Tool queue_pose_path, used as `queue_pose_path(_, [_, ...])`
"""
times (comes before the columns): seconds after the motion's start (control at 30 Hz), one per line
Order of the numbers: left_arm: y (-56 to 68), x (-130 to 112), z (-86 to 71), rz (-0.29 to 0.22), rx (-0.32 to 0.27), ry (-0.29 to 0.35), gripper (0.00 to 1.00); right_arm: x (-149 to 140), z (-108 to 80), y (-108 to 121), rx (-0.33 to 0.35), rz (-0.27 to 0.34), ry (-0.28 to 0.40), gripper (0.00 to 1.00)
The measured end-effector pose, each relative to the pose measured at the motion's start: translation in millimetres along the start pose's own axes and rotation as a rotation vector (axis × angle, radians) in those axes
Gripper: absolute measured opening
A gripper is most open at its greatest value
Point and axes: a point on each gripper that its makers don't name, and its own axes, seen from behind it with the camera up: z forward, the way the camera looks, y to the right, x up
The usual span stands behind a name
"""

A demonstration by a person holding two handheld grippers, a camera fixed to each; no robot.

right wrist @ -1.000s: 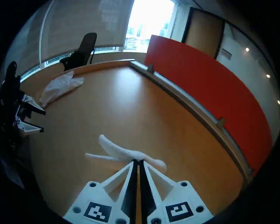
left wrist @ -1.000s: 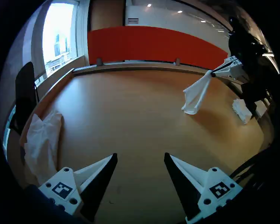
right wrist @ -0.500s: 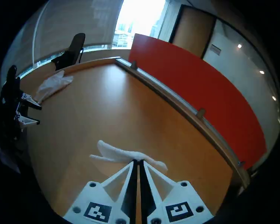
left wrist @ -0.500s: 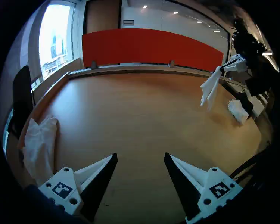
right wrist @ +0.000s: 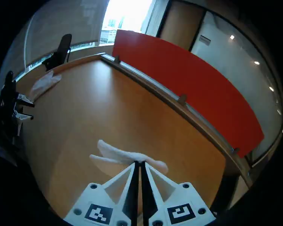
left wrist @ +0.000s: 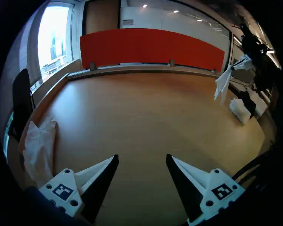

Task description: Fold towel

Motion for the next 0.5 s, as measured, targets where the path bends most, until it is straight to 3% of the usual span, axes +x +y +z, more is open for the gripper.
queue_pose_path(0.5, [6.1, 5.5, 4.2, -0.002, 0.020, -0.012, 0.93, -59.7, -18.1, 77.8, -0.073, 0.038, -0.090, 0.03])
